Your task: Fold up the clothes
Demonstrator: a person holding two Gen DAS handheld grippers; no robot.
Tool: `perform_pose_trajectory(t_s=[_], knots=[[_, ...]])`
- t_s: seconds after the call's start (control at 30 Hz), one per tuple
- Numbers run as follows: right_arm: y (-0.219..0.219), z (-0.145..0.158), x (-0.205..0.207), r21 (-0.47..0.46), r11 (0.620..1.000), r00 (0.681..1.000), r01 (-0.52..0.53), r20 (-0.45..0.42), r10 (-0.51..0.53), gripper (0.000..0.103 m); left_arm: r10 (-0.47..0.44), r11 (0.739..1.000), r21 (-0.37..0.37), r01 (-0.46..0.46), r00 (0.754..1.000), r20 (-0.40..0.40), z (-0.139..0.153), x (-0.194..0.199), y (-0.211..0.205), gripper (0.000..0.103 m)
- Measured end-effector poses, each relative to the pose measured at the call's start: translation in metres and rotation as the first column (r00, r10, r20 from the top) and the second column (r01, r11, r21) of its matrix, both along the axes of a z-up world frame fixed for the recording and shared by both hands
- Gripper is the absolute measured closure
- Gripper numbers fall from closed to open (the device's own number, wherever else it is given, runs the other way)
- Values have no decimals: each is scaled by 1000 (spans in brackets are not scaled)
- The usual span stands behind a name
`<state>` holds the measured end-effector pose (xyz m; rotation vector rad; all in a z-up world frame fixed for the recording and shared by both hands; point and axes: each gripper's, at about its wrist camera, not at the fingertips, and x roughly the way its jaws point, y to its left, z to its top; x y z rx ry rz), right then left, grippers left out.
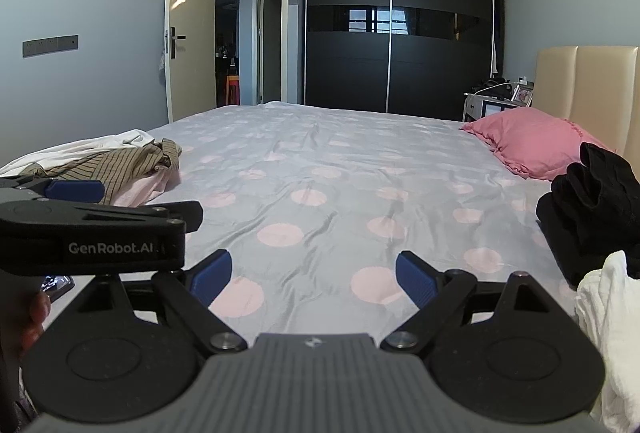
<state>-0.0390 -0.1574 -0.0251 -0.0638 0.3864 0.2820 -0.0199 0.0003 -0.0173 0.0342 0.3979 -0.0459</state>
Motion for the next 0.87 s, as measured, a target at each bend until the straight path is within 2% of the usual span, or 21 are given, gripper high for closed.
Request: perform_pose_trajectory(t_s=[0.87], knots=[[1,-1,-8,-6,1000,1000,0,-1,0,12,-21,1000,5,21,1000,-4,4,-2,-2,0]])
